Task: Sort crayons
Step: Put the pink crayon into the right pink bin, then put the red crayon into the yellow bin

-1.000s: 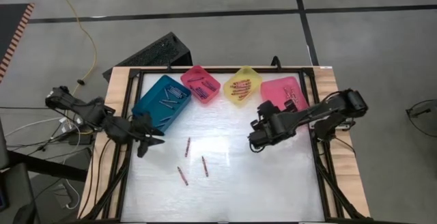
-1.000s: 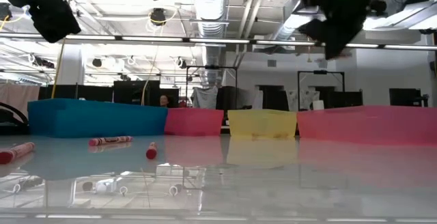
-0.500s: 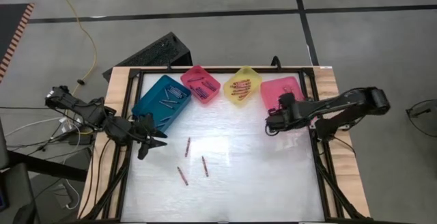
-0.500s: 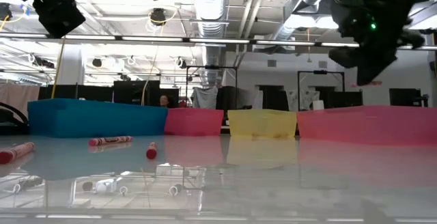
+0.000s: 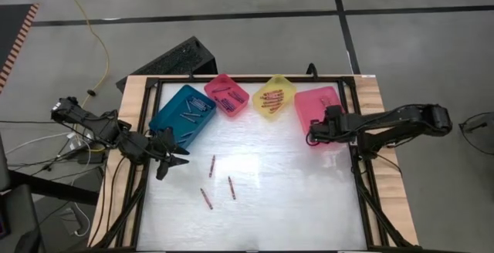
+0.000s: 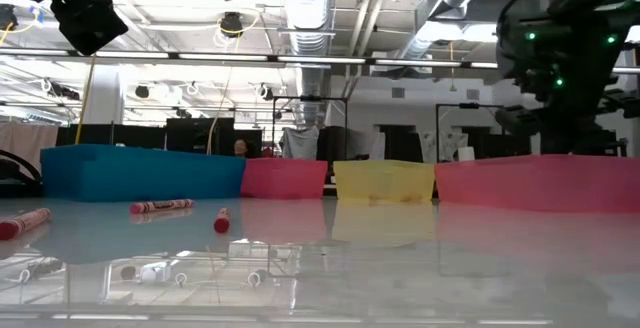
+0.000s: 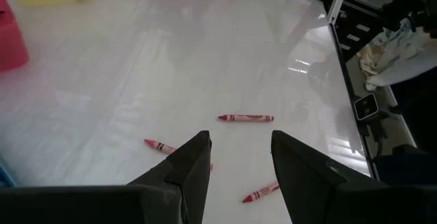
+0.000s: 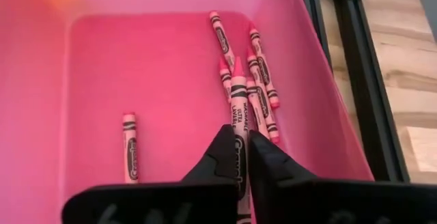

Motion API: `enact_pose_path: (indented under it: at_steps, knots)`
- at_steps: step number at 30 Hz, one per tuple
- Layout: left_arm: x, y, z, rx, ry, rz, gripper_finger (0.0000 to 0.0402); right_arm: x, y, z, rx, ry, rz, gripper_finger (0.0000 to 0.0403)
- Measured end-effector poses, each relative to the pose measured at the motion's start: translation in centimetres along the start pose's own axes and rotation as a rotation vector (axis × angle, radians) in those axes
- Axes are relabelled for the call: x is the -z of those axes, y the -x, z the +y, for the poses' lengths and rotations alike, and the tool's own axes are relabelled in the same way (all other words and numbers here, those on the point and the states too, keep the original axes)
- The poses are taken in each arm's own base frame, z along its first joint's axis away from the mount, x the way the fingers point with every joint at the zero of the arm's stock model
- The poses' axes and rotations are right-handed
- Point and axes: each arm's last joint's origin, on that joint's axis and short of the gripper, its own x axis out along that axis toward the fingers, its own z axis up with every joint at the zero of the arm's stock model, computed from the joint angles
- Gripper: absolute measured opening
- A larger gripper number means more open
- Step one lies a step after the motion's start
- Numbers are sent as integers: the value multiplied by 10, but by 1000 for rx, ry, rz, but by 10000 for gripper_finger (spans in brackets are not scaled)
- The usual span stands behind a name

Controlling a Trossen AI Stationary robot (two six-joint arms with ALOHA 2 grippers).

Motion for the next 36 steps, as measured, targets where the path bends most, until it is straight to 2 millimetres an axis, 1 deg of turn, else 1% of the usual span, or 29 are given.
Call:
enact_pose_path:
  at_steps: [6, 13, 16, 18, 20, 22, 25, 27, 30, 33, 36]
  knots:
    - [0, 0, 0, -4, -20, -2, 145, -2, -7, 1, 3, -16, 0, 38]
    - [0, 0, 0, -3, -35, -2, 145, -8, -8, 9, -55, 12, -20, 86]
    - [0, 0, 0, -4, -31, -2, 145, -16, -1, 14, -91, 12, -31, 99]
    - [0, 0, 0, -4, -29, -2, 145, -24, 9, 21, -147, 16, -46, 102]
    - [0, 0, 0, -4, -29, -2, 145, -32, 21, 33, -256, 19, -57, 102]
    - [0, 0, 0, -6, -29, -4, 145, -38, 36, 49, -414, 16, -74, 102]
    - [-1, 0, 1, -30, -26, -18, 145, -39, 57, 76, -652, 31, -126, 102]
    - [-1, 0, 1, -41, -25, -24, 145, -34, 71, 95, -782, 71, -188, 102]
    - [-1, 0, 1, -44, -17, -26, 145, -21, 87, 123, -904, 139, -255, 102]
    - [-1, 0, 1, -43, 5, -26, 145, -6, 98, 152, -952, 164, -245, 102]
    - [-1, 0, 1, -44, 13, -25, 145, 17, 104, 185, -948, 241, -223, 102]
